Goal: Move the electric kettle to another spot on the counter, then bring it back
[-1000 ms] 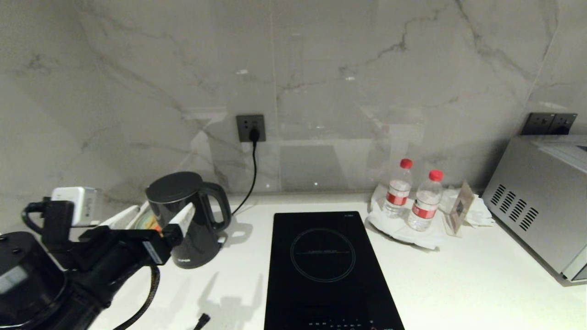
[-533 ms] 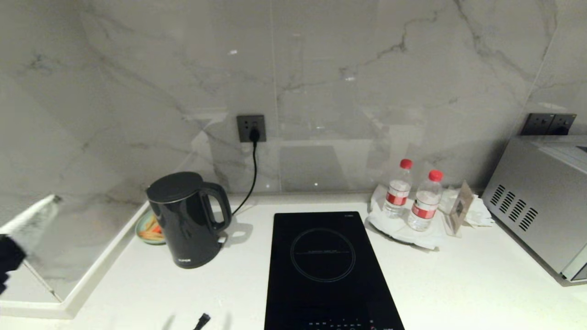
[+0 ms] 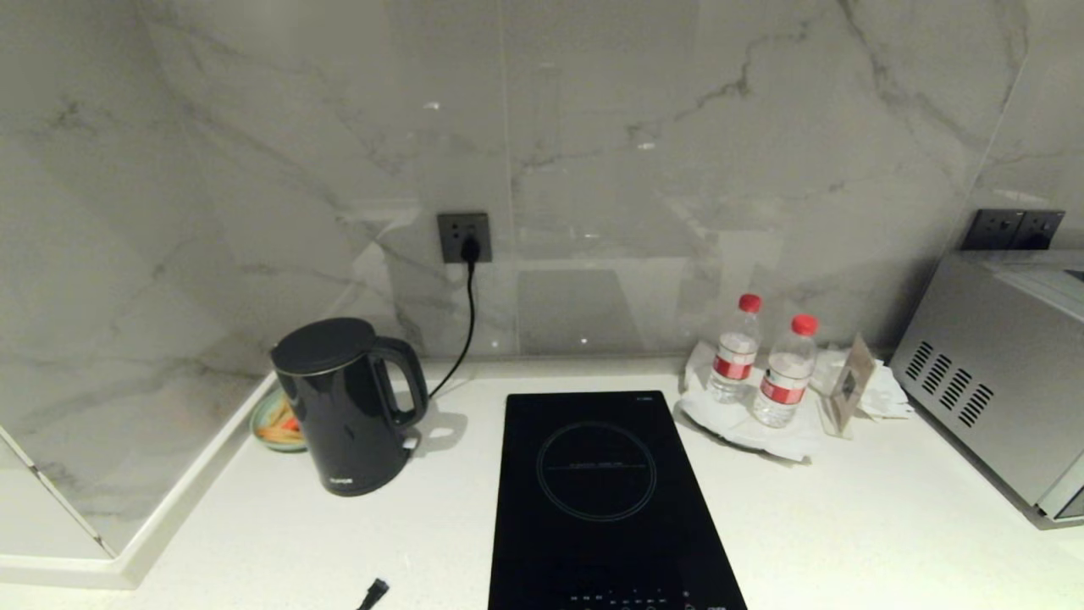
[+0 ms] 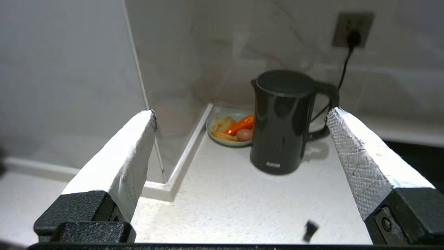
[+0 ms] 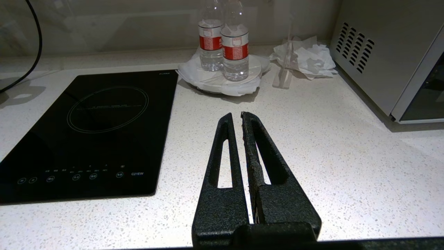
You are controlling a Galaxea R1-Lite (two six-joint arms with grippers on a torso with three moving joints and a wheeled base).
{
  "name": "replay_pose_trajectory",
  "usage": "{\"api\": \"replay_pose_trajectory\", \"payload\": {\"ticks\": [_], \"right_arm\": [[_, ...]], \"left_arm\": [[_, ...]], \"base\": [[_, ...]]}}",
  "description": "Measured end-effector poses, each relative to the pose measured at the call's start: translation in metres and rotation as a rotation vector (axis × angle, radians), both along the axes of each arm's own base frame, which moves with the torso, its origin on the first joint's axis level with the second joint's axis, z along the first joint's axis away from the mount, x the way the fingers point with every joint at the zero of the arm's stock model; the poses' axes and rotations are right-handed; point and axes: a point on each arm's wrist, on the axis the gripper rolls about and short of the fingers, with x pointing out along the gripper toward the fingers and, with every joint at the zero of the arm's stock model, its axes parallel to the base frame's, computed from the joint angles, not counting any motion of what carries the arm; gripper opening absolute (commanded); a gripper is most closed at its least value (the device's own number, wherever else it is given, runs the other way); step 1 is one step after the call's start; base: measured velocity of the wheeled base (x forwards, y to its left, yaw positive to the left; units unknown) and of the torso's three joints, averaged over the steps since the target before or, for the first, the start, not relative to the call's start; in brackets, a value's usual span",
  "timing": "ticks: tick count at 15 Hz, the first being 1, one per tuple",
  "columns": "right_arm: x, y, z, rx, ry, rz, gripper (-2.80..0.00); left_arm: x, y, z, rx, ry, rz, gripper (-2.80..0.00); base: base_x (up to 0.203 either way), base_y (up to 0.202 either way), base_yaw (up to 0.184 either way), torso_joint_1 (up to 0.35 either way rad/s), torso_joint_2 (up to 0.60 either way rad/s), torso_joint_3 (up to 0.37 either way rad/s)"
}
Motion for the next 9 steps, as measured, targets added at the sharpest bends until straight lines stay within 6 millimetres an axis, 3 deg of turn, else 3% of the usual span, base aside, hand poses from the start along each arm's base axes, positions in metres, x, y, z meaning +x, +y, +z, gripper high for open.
{"api": "replay_pose_trajectory", "payload": {"ticks": [5, 9], "right_arm": [[0.000, 0.000, 0.000, 0.000, 0.000, 0.001, -2.80], [0.000, 0.000, 0.000, 0.000, 0.000, 0.000, -2.80]], "left_arm": [[0.010, -0.003, -0.087, 0.084, 0.131, -0.134, 0.00], [0.015, -0.005, -0.106, 0.014, 0.122, -0.204, 0.00]], "base": [[0.000, 0.000, 0.000, 0.000, 0.00, 0.000], [0.000, 0.000, 0.000, 0.000, 0.00, 0.000]]}}
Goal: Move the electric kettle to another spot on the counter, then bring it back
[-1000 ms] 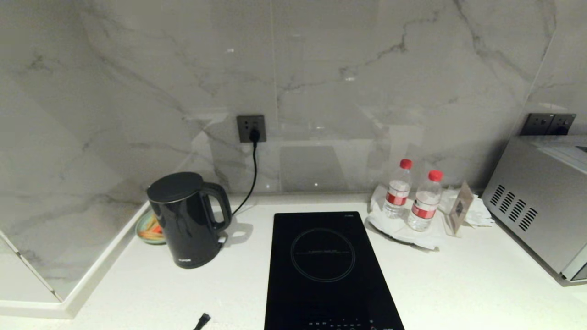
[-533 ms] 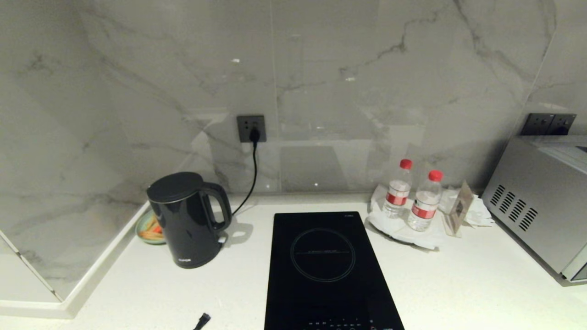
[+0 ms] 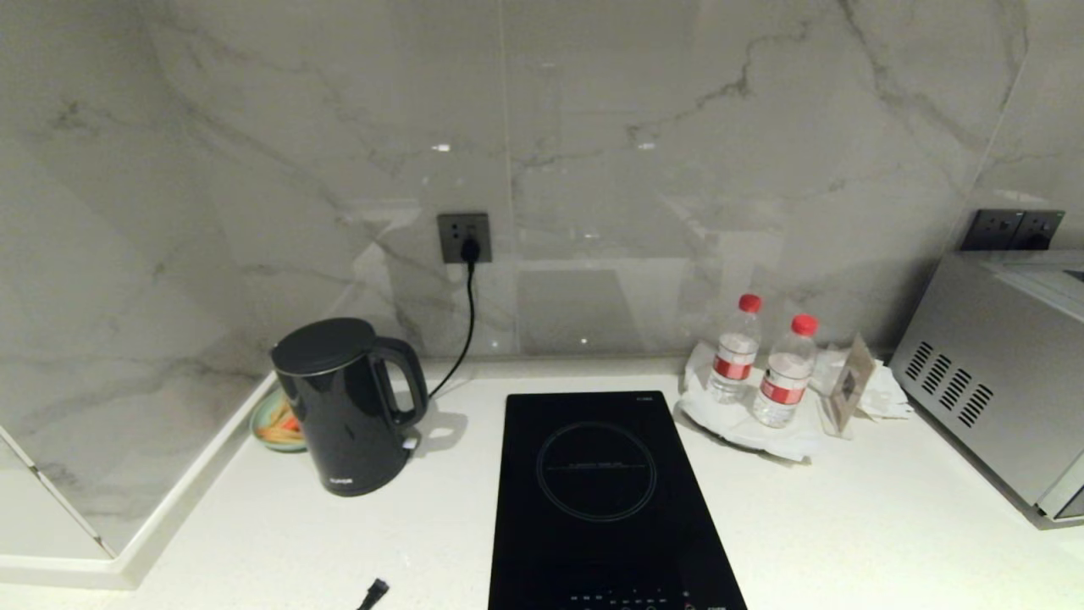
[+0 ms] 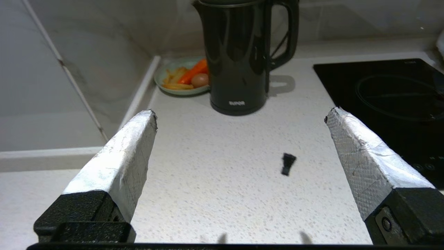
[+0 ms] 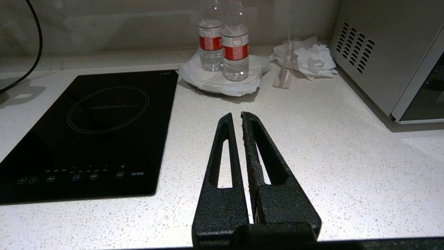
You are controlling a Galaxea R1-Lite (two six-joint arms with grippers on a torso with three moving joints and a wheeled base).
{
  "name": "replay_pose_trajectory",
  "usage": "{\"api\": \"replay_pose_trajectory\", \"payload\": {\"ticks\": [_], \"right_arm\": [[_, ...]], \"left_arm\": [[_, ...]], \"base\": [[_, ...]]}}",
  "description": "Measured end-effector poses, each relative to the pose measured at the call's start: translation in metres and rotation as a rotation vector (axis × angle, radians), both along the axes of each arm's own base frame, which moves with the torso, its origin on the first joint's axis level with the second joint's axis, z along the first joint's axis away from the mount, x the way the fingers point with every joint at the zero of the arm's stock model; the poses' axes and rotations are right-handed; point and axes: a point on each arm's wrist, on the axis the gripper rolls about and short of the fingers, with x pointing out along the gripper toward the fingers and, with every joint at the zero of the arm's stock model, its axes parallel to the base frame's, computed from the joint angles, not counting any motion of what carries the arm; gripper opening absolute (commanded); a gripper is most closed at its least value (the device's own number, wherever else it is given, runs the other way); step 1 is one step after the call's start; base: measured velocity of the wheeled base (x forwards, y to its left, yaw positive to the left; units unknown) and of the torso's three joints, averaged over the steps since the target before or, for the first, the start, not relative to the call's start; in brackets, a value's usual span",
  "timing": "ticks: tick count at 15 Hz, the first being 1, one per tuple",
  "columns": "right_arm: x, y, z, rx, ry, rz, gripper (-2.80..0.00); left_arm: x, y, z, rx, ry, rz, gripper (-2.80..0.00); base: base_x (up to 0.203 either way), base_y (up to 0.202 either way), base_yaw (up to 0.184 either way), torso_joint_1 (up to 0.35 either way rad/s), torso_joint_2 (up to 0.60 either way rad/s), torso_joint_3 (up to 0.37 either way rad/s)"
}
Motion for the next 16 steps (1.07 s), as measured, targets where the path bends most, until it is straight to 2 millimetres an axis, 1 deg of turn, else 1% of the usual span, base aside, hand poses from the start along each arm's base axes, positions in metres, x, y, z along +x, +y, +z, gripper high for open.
{"api": "replay_pose_trajectory", "payload": {"ticks": [3, 16], "right_arm": [[0.0000, 0.0000, 0.0000, 0.000, 0.000, 0.001, -2.80], [0.0000, 0.0000, 0.0000, 0.000, 0.000, 0.000, -2.80]], "left_arm": [[0.0004, -0.0003, -0.0029, -0.022, 0.008, -0.014, 0.00], [0.0013, 0.0001, -0.0030, -0.043, -0.014, 0.003, 0.00]], "base": [[0.000, 0.000, 0.000, 0.000, 0.00, 0.000], [0.000, 0.000, 0.000, 0.000, 0.00, 0.000]]}}
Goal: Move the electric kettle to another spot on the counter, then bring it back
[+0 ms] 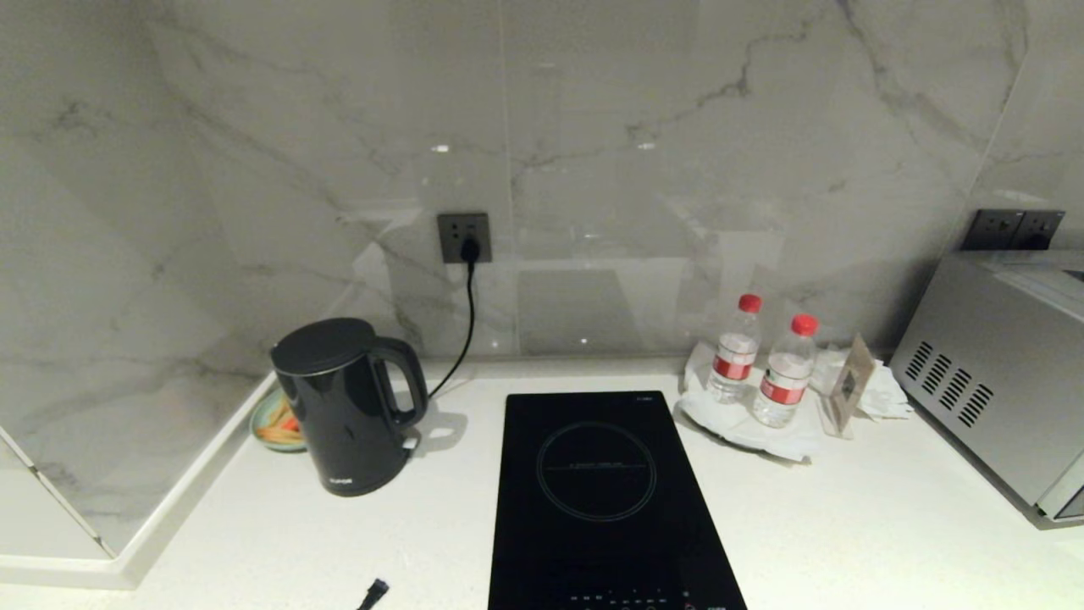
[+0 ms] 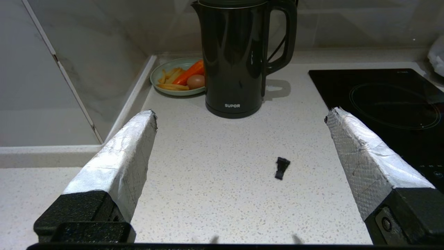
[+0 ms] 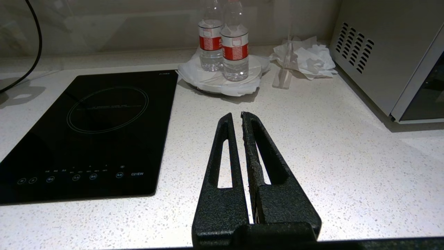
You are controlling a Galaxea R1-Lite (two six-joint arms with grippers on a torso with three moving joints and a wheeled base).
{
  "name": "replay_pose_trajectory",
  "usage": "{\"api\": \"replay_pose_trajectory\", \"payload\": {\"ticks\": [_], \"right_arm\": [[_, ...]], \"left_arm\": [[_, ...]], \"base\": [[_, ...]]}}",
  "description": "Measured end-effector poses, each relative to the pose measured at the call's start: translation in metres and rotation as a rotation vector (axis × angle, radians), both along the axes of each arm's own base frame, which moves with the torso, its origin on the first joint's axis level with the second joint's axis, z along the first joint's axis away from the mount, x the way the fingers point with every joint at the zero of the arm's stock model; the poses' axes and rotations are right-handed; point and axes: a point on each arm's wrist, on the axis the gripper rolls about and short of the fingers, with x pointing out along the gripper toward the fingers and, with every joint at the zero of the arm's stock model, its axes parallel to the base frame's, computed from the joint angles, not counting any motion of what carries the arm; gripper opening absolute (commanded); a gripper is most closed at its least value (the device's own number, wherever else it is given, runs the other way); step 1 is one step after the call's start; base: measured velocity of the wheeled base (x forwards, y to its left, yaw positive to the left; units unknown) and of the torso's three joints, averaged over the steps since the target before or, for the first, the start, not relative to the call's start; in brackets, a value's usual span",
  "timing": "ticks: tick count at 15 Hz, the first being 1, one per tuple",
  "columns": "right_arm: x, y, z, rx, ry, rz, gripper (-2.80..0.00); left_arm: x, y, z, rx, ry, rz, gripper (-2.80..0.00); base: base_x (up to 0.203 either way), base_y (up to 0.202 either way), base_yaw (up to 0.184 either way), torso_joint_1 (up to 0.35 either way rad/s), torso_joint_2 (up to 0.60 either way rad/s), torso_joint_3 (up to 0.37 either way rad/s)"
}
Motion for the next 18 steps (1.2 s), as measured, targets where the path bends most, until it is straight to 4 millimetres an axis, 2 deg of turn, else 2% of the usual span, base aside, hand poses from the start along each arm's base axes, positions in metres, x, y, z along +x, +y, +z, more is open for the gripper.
{"api": "replay_pose_trajectory", "payload": {"ticks": [7, 8, 9, 18], "right_arm": [[0.0000, 0.0000, 0.0000, 0.000, 0.000, 0.000, -2.80], [0.0000, 0.0000, 0.0000, 0.000, 0.000, 0.000, -2.80], [0.0000, 0.0000, 0.0000, 0.000, 0.000, 0.000, -2.80], [0.0000, 0.0000, 0.0000, 0.000, 0.000, 0.000, -2.80]], "left_arm": [[0.0000, 0.0000, 0.0000, -0.005, 0.000, 0.000, 0.00], [0.0000, 0.0000, 0.0000, -0.006, 0.000, 0.000, -0.64], [0.0000, 0.0000, 0.0000, -0.006, 0.000, 0.000, -2.80], [0.0001, 0.0000, 0.0001, -0.004, 0.000, -0.004, -2.80]], "base": [[0.000, 0.000, 0.000, 0.000, 0.00, 0.000], [0.000, 0.000, 0.000, 0.000, 0.00, 0.000], [0.000, 0.000, 0.000, 0.000, 0.00, 0.000], [0.000, 0.000, 0.000, 0.000, 0.00, 0.000]]}}
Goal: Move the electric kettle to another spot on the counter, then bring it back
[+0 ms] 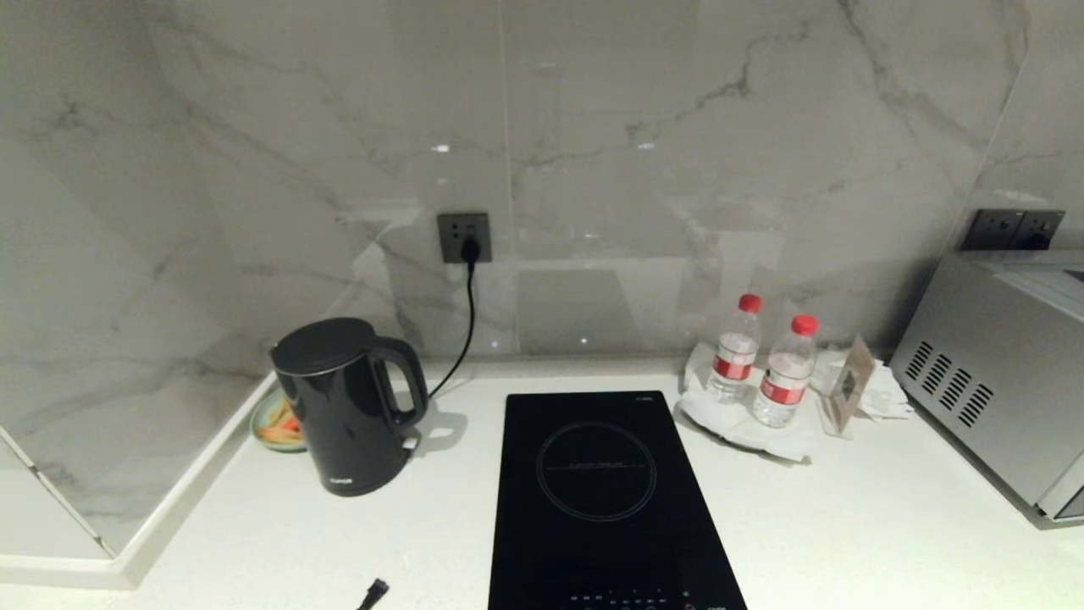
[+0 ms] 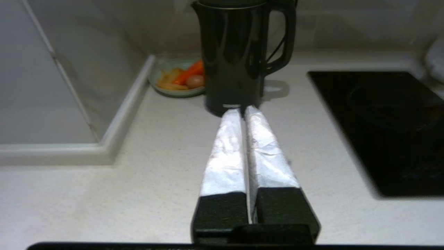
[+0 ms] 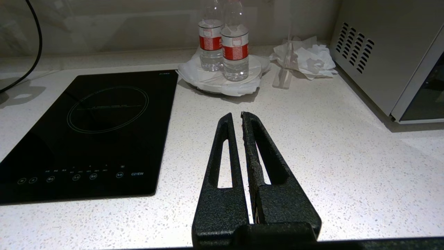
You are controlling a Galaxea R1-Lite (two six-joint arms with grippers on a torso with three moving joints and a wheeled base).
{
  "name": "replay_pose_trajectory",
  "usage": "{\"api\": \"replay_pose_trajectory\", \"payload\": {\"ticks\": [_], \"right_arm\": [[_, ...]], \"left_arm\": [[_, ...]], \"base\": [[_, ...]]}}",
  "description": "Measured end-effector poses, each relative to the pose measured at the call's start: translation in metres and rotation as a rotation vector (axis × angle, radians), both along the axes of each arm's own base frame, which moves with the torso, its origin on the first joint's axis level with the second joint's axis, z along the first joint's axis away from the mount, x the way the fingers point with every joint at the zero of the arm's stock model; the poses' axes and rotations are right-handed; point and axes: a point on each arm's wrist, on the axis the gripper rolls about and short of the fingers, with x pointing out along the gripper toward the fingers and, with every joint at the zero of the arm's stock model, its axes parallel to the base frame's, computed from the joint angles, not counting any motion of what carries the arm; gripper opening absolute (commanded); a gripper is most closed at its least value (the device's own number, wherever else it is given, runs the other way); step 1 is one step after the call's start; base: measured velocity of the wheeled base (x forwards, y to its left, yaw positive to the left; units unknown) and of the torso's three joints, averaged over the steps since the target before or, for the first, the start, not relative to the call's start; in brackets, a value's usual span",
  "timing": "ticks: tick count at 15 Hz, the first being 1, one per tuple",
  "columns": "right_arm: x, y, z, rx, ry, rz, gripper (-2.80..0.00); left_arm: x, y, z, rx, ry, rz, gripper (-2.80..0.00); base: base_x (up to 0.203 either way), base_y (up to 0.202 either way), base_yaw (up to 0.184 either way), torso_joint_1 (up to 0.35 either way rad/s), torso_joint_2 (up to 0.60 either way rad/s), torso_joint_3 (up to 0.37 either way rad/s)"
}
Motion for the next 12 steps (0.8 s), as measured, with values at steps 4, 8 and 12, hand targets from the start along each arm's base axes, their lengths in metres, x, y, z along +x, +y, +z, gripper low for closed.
{"api": "replay_pose_trajectory", "payload": {"ticks": [4, 8, 12], "right_arm": [[0.0000, 0.0000, 0.0000, 0.000, 0.000, 0.000, -2.80], [0.0000, 0.0000, 0.0000, 0.000, 0.000, 0.000, -2.80], [0.0000, 0.0000, 0.0000, 0.000, 0.000, 0.000, -2.80]], "left_arm": [[0.0000, 0.0000, 0.0002, -0.033, -0.002, 0.000, -2.80], [0.0000, 0.0000, 0.0003, -0.034, -0.003, 0.003, -2.80], [0.0000, 0.0000, 0.0003, -0.034, -0.003, 0.003, -2.80]], "base": [[0.000, 0.000, 0.000, 0.000, 0.00, 0.000], [0.000, 0.000, 0.000, 0.000, 0.00, 0.000], [0.000, 0.000, 0.000, 0.000, 0.00, 0.000]]}}
